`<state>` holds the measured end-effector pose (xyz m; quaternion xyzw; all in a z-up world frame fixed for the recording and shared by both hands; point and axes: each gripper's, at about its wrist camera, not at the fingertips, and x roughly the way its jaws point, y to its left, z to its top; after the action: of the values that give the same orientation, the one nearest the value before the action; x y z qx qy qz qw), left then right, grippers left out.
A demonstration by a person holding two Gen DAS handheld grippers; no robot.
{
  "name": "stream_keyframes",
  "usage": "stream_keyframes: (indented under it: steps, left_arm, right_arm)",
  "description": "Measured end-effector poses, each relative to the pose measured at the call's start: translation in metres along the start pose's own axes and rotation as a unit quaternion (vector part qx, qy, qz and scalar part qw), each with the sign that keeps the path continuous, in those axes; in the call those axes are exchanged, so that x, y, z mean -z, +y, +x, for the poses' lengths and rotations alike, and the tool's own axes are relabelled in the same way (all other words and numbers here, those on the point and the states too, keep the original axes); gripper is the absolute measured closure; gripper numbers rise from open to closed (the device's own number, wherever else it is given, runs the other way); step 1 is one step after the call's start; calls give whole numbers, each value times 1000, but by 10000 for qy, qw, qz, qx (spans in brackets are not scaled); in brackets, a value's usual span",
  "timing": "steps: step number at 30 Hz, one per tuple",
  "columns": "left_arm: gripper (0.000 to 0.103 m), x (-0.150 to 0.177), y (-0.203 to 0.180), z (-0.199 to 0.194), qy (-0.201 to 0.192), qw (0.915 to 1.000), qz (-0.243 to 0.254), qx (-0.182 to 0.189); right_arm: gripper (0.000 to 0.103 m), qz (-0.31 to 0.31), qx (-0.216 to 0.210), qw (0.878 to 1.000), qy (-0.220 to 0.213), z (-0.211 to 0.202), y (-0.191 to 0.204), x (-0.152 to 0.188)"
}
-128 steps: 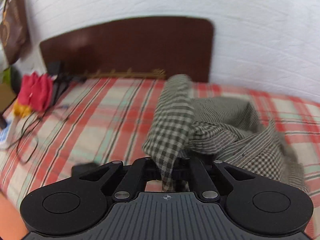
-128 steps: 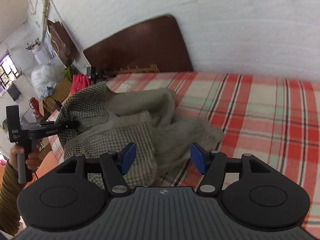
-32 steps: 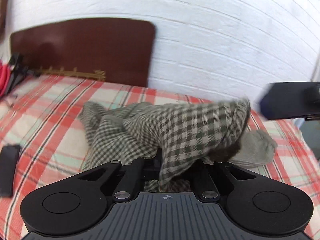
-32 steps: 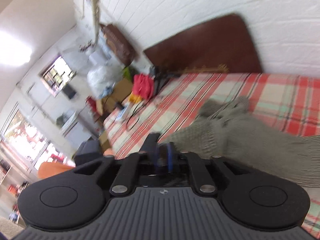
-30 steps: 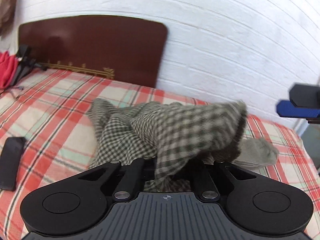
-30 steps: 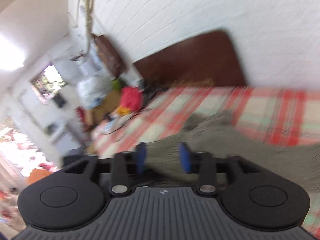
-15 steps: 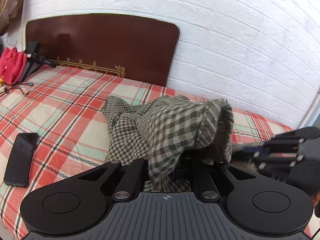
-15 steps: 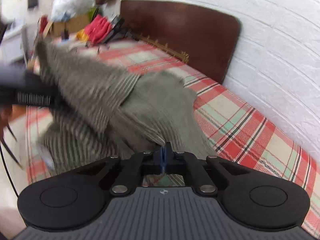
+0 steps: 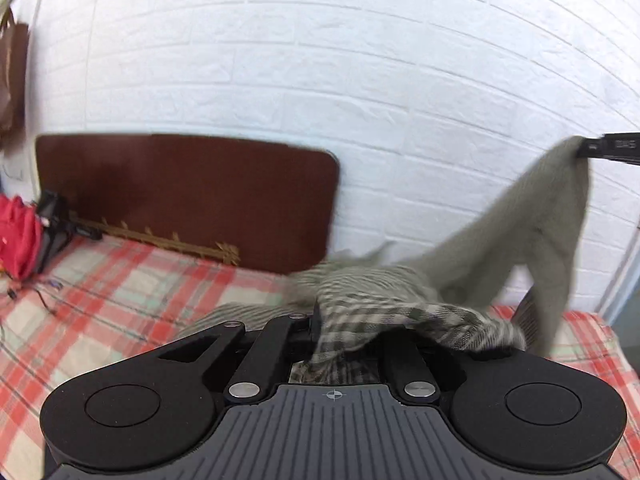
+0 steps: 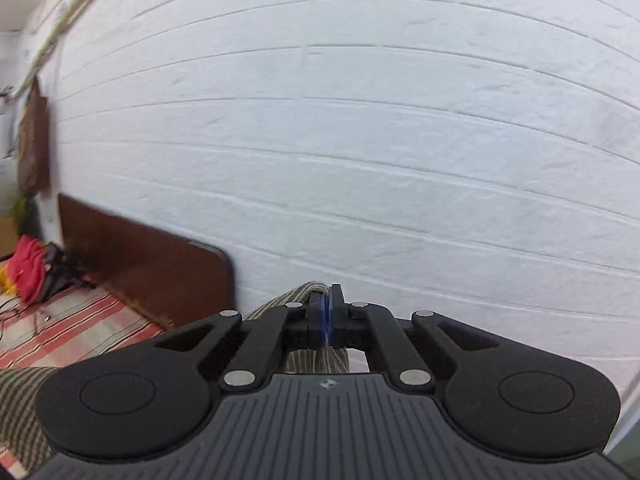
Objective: Fold clothes
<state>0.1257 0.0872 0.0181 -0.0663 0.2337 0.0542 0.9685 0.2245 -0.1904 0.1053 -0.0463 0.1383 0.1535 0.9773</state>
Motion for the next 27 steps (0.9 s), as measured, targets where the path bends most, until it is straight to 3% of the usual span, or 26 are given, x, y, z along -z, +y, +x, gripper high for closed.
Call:
stream_keyframes:
  steps: [5, 8, 10, 13, 17, 19, 21, 23, 25, 27]
  left_arm:
    - [102, -36, 19, 31, -5, 9990, -141, -421]
    - [102, -39, 35, 52, 159, 9986, -345, -370]
    - [102, -31, 41, 68, 340, 9977, -413, -409]
    - [99, -2, 50, 104, 970, 9936, -526, -219]
    - [94, 57, 58, 153, 2134, 9748, -604, -251]
    - [81, 82, 62, 162, 2469, 9674, -528, -203]
    - [48, 94, 68, 155, 2582, 9651, -417, -158]
    - [42, 101, 72, 144, 2598, 9652, -264, -108]
    - [36, 95, 76, 126, 2514, 9677, -63, -146]
    - [23, 89, 81, 105, 2381, 9710, 100, -207]
  right_arm:
    - [102, 591, 932, 9935, -270, 5, -70, -27]
    - [102, 731, 1328, 9881, -267, 1, -105, -23]
    - [102, 806, 1482, 9854, 207, 17, -120, 14]
    - [102, 914, 1707, 9768, 916, 42, -142, 69]
    - [101, 1050, 1990, 9566, 1853, 75, -172, 142]
    - [101, 1069, 2049, 9438, 2363, 87, -181, 180]
    - [99, 1042, 2025, 9292, 2911, 95, -183, 220]
    - [96, 946, 1970, 9194, 3269, 98, -183, 247]
    - [70, 707, 2013, 9226, 3215, 89, -177, 247]
    - [51, 458, 2074, 9326, 2918, 72, -166, 231]
